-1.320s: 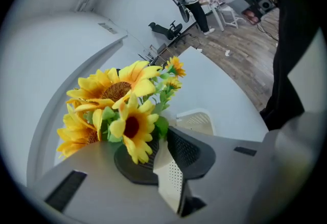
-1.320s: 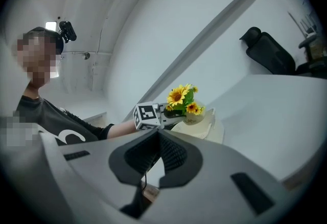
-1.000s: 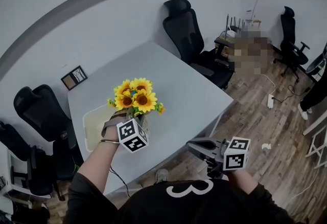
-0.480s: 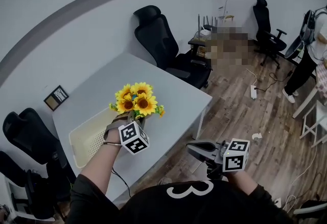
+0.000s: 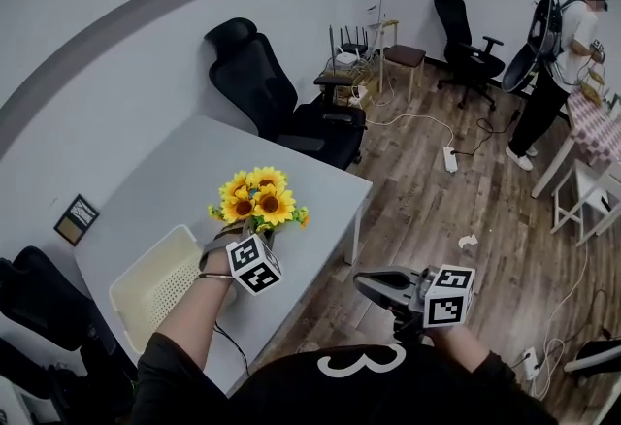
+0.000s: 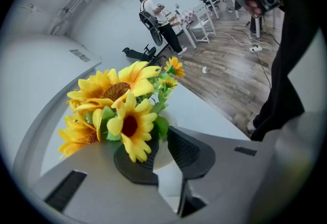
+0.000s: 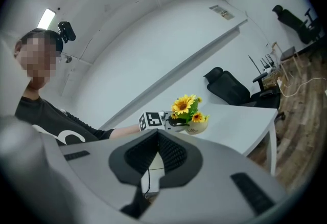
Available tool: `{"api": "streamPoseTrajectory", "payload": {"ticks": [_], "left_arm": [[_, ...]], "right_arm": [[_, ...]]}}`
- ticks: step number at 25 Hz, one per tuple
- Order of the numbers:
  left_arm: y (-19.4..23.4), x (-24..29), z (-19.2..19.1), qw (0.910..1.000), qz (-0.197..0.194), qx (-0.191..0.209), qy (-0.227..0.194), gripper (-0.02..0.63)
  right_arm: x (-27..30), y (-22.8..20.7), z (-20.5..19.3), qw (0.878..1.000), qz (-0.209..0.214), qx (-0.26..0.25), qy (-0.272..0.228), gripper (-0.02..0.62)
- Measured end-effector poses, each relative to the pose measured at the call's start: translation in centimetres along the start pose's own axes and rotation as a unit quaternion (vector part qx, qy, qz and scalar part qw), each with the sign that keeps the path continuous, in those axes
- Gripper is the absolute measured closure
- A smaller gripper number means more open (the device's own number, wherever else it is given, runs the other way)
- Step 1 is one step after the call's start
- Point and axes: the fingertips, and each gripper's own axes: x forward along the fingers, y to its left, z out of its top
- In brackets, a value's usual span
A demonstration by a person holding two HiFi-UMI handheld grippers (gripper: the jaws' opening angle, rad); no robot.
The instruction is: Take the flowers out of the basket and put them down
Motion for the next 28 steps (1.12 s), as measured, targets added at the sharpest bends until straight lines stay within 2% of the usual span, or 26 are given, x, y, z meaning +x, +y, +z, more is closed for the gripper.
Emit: {"api": "streamPoseTrajectory", "payload": {"ticks": [8,15,28], "left_arm": [[-2.4,4.6,-0.5,0.9986,-0.053,0.005,0.003,0.545],[-4.7,7.6,-2.1,0.9966,-0.082,0.002,0.009,0.545],[-7.0,10.8,-3.6,0.9941,-0.105,0.002,0.025,0.540]], "right_arm": [[0.1,-1.4,0.3,0.999,-0.034,0.008,-0.011,0.588],[1.2,-2.2,-0.6,0.999,-0.049,0.018,-0.001,0.588],[1.1,-3.8,-1.5,0.996,-0.069,0.047,0.005,0.588]]}}
